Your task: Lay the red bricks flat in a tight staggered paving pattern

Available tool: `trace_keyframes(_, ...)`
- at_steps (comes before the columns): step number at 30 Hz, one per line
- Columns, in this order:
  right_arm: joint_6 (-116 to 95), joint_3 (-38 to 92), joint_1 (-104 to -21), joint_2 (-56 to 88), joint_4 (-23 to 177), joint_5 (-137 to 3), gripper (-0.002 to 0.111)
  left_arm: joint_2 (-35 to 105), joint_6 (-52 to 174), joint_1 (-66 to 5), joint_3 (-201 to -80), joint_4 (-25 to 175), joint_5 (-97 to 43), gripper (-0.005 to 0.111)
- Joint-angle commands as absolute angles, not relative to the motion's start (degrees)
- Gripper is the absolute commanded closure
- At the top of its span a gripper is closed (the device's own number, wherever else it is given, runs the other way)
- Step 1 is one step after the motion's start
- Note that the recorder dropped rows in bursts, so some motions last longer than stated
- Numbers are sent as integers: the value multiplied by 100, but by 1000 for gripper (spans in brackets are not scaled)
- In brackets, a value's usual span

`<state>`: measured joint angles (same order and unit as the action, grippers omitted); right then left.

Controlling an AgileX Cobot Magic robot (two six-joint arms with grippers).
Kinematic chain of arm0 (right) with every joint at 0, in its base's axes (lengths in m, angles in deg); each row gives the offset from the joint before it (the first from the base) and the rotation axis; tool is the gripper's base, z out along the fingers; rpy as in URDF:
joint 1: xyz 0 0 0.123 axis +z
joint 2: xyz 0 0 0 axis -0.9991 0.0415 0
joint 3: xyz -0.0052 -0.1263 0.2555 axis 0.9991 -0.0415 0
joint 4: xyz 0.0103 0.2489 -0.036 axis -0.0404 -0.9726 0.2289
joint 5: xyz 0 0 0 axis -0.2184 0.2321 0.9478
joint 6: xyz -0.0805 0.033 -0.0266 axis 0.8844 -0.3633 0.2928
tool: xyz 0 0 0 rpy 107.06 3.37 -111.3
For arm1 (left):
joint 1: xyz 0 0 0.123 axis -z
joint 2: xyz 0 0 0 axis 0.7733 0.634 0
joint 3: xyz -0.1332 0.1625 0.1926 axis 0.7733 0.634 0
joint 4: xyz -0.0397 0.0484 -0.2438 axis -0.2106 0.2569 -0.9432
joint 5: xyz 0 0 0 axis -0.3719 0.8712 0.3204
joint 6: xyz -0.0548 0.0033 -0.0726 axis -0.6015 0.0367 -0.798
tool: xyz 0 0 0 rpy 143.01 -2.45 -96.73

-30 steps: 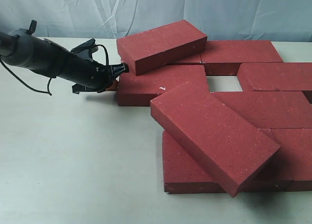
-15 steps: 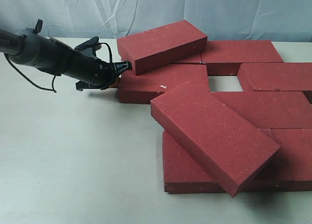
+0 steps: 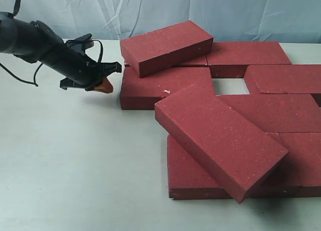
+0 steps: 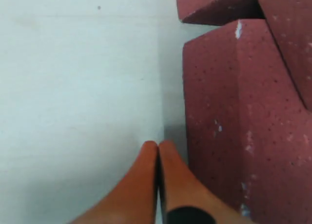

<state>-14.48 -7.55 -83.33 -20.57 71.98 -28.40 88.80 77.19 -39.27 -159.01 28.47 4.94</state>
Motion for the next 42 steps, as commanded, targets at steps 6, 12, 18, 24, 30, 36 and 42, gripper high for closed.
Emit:
trace_keyframes(6, -1419, -137, -8350, -344, 6963, -2692, 109, 8148, 7420, -3956, -15894, 3530, 768, 107)
trace_keyframes(12, -1109, 740, -8350, 1092, 6513, -3072, 109, 7876, 6873, -3956, -15894, 4388, 960, 107)
trace_keyframes(18, 148, 1430, -8350, 2555, 5137, -3087, 109, 7729, 6747, -3956, -15685, 4513, 1023, 107)
trace_keyframes(24, 890, 1866, -8043, 3578, 4432, -3206, 109, 7716, 6747, -3956, -15454, 4513, 950, 107)
trace_keyframes(30, 986, 2300, -7572, 4311, 4454, -3240, 109, 7716, 6747, -3956, -15328, 4495, 856, 107)
trace_keyframes(36, 1201, 2589, -7256, 4749, 4481, -3117, 109, 7716, 6747, -3956, -15276, 4479, 764, 107)
trace_keyframes(42, 1481, 2791, -6980, 4806, 4467, -2808, 109, 7716, 6747, -3956, -15276, 4480, 701, 107)
